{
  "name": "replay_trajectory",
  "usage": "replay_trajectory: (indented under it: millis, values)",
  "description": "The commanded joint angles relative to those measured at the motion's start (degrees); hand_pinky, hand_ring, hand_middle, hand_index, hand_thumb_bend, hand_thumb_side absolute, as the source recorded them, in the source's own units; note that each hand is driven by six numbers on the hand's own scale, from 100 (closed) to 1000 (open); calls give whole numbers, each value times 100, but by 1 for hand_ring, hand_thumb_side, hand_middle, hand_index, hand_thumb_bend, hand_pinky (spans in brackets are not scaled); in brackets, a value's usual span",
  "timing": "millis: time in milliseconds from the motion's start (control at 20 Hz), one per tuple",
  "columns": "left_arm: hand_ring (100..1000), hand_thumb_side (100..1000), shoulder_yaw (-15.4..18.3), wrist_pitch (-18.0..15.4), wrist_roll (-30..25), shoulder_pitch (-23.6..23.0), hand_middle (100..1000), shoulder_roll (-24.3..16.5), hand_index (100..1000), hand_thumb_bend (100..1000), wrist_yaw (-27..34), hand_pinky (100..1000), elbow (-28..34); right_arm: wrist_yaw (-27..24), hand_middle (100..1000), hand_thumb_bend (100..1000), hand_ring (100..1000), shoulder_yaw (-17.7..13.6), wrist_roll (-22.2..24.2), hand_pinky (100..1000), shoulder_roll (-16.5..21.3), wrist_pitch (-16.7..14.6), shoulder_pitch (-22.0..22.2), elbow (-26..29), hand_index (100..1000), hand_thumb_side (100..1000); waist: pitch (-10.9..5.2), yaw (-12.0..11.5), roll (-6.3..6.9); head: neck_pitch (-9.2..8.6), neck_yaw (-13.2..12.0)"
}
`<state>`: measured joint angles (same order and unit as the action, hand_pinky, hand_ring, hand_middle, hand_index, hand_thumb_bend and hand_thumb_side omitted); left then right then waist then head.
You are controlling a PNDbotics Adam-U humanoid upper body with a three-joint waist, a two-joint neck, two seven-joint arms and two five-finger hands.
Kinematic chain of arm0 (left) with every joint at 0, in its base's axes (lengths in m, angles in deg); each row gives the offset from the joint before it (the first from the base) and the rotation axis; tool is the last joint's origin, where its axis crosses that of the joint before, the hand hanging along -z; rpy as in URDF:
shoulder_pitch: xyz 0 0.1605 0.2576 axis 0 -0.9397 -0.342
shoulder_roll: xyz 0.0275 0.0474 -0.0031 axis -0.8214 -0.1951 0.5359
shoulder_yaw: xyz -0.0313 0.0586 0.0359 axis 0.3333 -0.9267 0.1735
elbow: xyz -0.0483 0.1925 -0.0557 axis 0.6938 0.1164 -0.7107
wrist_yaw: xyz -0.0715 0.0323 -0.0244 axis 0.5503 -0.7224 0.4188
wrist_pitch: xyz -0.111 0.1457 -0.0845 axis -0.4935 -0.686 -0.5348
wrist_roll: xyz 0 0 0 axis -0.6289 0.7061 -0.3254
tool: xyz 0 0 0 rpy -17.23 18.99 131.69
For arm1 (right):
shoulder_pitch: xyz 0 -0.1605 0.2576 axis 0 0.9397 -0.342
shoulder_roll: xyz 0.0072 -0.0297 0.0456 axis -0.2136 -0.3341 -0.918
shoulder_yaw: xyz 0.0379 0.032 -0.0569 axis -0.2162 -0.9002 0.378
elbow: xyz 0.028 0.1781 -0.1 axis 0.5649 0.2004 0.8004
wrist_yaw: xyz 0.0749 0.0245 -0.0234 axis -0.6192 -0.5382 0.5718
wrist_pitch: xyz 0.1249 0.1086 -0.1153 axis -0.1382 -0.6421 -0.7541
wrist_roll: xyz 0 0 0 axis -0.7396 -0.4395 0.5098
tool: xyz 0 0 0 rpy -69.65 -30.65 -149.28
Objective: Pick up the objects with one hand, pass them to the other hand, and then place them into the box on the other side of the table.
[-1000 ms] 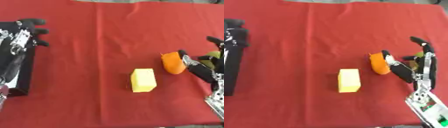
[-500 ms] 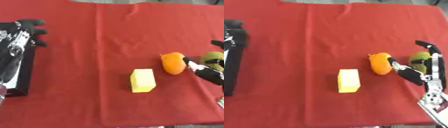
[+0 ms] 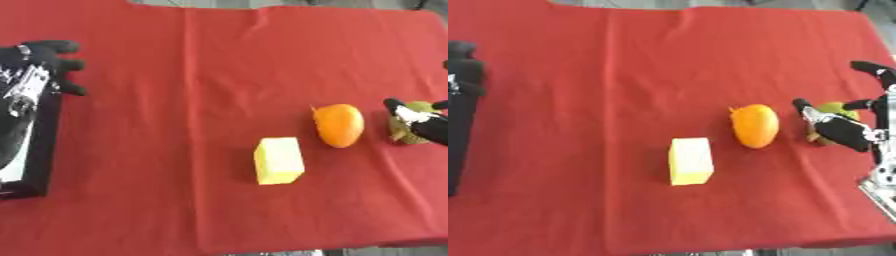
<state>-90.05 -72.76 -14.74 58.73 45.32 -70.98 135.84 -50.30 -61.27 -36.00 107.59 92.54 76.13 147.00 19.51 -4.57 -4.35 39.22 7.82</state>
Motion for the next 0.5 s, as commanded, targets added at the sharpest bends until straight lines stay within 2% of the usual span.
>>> replay_trajectory:
  millis: [50, 250, 500]
  values:
    - [775, 571, -6, -22, -16, 30, 775, -171, 763, 100, -28, 637, 101, 68, 830, 657, 968, -143, 315, 590, 418, 195, 33, 103, 791, 100, -135, 26, 4, -6, 33]
    - [775, 569, -10, -33, -29, 36, 775, -196, 763, 100, -30, 637, 101, 155, 835, 661, 964, -295, 870, 653, 676, 812, 99, 103, 804, 100, -134, 37, -3, -19, 60]
    - [775, 568, -15, -43, -35, 35, 776, -218, 763, 100, -39, 637, 101, 218, 823, 668, 956, -470, 1531, 707, 910, 1337, 155, 103, 808, 100, -128, 55, -9, -42, 80]
